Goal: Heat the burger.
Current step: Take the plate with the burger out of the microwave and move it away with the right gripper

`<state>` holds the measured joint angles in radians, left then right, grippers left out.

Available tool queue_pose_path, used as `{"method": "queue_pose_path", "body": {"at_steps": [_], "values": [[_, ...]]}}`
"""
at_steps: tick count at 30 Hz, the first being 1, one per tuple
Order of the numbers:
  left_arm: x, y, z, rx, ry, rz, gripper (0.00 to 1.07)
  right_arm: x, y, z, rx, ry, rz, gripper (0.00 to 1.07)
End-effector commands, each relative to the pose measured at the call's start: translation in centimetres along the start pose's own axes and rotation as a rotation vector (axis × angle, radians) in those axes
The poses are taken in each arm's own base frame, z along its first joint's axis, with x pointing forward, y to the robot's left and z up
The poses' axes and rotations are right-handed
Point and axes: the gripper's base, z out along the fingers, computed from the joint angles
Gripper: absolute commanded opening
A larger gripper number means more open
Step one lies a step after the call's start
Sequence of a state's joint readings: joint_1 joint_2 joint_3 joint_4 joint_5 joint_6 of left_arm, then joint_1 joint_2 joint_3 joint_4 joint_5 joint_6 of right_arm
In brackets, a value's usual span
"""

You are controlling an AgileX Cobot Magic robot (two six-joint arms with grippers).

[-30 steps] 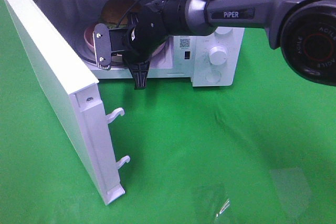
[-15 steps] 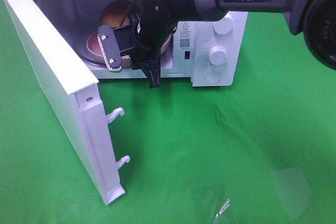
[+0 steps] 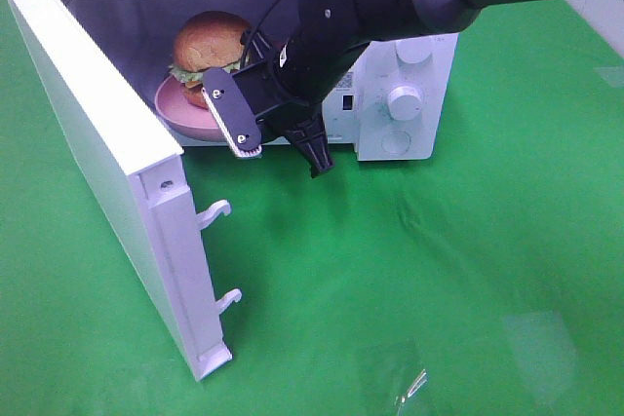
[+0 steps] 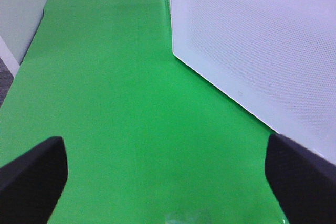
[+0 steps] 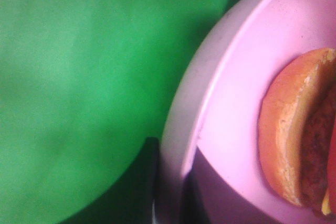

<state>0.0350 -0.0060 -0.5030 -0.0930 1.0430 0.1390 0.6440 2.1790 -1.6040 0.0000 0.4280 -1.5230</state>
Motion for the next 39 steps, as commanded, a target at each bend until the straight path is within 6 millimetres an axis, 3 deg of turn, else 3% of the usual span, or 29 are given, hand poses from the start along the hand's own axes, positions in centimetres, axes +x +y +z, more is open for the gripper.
{"method": "queue_pose_path", "body": {"at_steps": [1,11,17,22,30,39], "values": [[0.0,0.0,-0.3,-0.005,-0.025,0.001,0.94,0.1,-1.2,-2.3,0.142,-0.003,-0.011,0.00],[0.0,0.0,-0.3,-0.005,-0.025,0.001,0.94,0.2,0.7,-4.2,0.172,-0.004,-0.028,0.00],[0.0,0.0,-0.3,-0.005,-0.025,0.001,0.94,0.2,3.7,-5.6,0.199,-0.007,-0.024,0.00],[0.0,0.0,-0.3,-0.005,-0.025,0.001,0.94,0.3,4.6,-6.2,0.205,-0.007,-0.024,0.00],[0.0,0.0,-0.3,-0.005,-0.025,0.001,0.94,0.4,7.9,-9.0,0.228,-0.007,-0.023,0.00],[0.0,0.0,-0.3,-0.005,-0.025,0.001,0.94,0.5,9.4,-11.3,0.237,-0.008,-0.014,0.00]]}}
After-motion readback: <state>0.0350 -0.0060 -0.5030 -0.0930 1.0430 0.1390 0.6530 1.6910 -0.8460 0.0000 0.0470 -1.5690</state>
